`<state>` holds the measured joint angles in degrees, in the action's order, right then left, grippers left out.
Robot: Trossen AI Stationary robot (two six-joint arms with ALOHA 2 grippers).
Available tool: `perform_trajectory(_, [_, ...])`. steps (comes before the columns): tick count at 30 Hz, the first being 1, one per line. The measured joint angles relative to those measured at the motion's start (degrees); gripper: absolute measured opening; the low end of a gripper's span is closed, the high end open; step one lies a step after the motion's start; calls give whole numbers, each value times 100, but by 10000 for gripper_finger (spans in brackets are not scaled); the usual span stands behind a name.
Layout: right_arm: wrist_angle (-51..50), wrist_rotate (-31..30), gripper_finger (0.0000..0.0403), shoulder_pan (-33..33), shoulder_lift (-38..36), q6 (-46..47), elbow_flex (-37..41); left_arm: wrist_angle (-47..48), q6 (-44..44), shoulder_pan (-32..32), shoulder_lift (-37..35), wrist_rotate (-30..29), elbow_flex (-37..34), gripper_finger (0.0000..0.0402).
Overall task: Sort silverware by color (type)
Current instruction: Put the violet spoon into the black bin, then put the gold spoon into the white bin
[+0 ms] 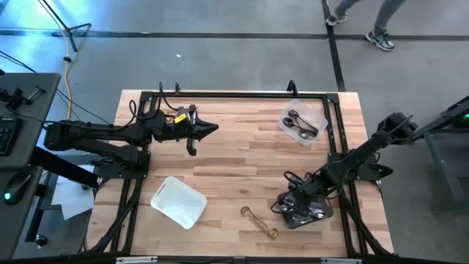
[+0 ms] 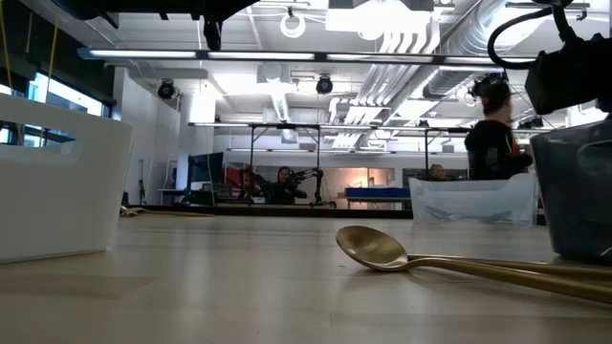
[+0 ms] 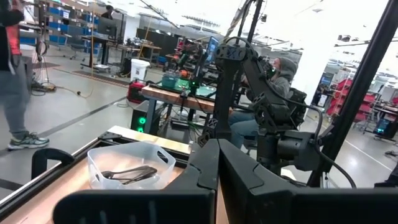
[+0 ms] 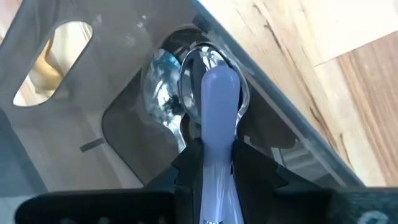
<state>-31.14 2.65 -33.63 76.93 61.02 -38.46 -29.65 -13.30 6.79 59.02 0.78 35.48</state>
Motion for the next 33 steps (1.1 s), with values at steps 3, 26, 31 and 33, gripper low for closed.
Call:
perform_trajectory(3, [3, 97, 70, -1, 0, 1, 0, 0, 0, 0, 0, 0, 0, 0])
perform_trajectory(26, [166, 489, 168, -2, -22, -1, -13, 0, -4, -2, 0, 4, 0, 0])
perform_trajectory(31, [94, 845, 185, -14, -149, 5, -51, 0, -2, -4, 0, 4, 0, 0])
perform_trajectory(33, [-63, 900, 185, -17, -277, 6, -176, 0, -2, -2, 0, 4, 0, 0])
